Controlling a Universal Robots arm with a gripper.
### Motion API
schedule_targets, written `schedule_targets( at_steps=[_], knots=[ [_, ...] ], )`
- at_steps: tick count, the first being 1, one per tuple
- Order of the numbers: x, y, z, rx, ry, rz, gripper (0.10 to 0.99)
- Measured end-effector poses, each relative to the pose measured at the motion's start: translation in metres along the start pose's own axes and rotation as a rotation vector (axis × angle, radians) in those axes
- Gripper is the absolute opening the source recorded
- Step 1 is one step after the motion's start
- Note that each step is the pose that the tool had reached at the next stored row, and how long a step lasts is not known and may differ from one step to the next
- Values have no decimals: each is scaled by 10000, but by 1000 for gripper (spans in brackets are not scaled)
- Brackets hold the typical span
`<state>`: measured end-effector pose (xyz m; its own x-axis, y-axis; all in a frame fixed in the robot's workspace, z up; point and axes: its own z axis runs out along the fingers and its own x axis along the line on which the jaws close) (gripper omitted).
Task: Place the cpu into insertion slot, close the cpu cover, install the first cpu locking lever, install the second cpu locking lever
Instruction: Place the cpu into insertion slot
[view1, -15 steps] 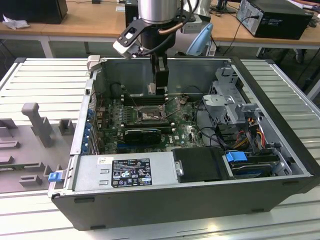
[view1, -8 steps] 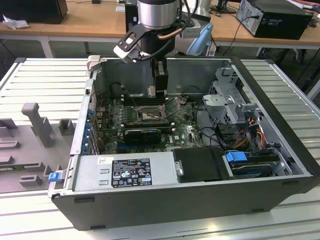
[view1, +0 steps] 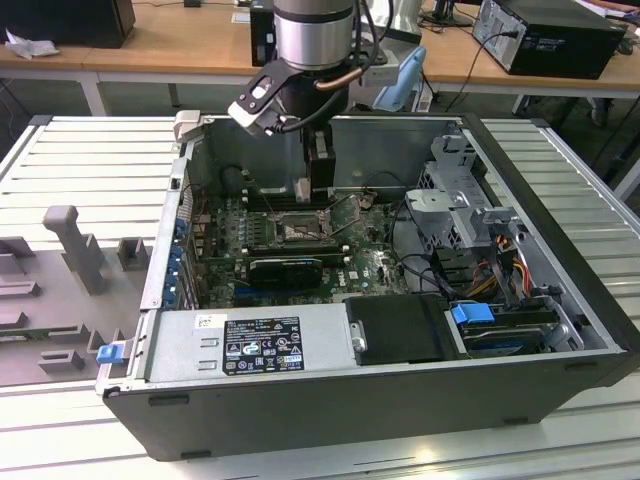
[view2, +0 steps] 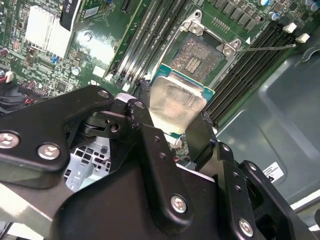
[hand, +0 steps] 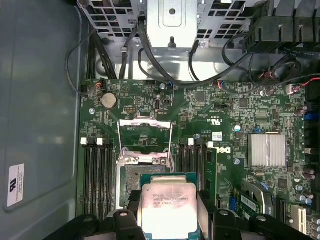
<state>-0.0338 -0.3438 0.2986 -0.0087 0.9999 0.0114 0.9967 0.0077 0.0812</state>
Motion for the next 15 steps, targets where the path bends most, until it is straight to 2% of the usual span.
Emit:
schedule_targets(
  at_steps=[15],
  knots=[
    [-1,-8,102,1,0,0,529]
  ],
)
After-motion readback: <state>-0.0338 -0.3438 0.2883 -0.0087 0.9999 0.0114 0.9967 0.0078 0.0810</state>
